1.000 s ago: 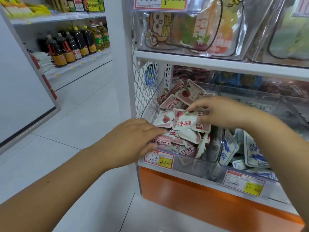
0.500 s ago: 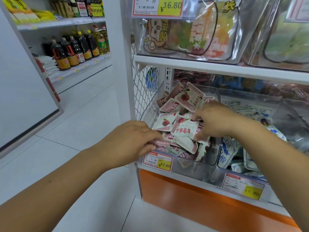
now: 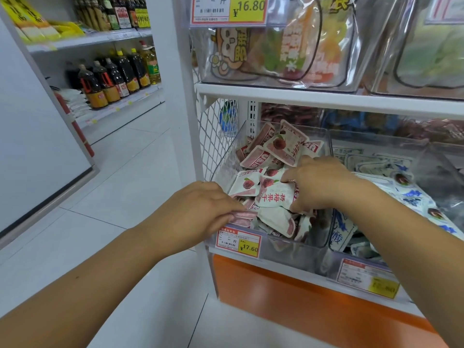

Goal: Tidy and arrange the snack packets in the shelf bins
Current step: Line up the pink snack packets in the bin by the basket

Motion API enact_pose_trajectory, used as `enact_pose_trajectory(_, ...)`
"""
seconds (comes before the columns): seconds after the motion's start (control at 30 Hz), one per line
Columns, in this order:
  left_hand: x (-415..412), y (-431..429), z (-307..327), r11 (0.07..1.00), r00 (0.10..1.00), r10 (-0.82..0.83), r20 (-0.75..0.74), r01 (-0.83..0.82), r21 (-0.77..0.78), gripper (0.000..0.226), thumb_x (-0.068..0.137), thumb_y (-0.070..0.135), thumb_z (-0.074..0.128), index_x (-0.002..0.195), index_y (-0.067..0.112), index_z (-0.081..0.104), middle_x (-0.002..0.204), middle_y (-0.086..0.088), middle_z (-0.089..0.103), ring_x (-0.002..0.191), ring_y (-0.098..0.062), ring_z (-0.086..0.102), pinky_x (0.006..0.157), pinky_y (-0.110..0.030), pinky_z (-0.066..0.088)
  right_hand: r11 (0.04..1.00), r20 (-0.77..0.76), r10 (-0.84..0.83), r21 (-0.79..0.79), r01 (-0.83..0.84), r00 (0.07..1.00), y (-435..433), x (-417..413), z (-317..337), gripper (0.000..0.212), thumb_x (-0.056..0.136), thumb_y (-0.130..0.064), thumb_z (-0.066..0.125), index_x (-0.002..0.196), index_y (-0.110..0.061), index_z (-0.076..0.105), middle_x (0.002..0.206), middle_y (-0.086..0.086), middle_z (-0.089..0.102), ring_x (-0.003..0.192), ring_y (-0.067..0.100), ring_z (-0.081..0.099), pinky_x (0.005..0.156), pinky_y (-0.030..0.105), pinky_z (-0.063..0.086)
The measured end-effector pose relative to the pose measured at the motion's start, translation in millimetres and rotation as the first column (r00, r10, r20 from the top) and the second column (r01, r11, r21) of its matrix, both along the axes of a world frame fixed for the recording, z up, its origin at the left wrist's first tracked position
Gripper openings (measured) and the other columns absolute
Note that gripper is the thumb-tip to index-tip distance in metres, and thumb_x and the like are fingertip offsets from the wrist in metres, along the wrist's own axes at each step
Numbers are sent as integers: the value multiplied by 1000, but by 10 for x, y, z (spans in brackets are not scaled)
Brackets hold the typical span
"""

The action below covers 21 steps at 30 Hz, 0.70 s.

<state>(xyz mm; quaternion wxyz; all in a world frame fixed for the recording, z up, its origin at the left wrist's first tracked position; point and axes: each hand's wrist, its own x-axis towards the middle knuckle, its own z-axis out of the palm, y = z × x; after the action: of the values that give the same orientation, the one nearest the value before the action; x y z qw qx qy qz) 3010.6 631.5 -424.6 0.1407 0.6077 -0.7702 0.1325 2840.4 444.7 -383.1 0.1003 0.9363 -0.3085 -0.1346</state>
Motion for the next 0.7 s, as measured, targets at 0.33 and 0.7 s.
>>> enact_pose_trajectory(0.33,14,-112,-57,993,997,-5,73,14,-116,40,69,28,85,107,19,73,87,2,73,74,-21,65,62,-32,53,1000,-3,19,0,-19,1000,21,6,5,39,70,-57,67,89,-24,66,90,-4,58,85,18,53,78,35,32)
enact_pose_trajectory(0.7,71,-107,3,998,998,-53,30,54,-27,32,79,20,76,111,23,72,91,5,73,80,-17,64,70,-31,53,936,369,74,295,-192,927,-16,-167,70,49,83,-35,72,129,-39,55,144,-15,39,127,7,41,95,18,30)
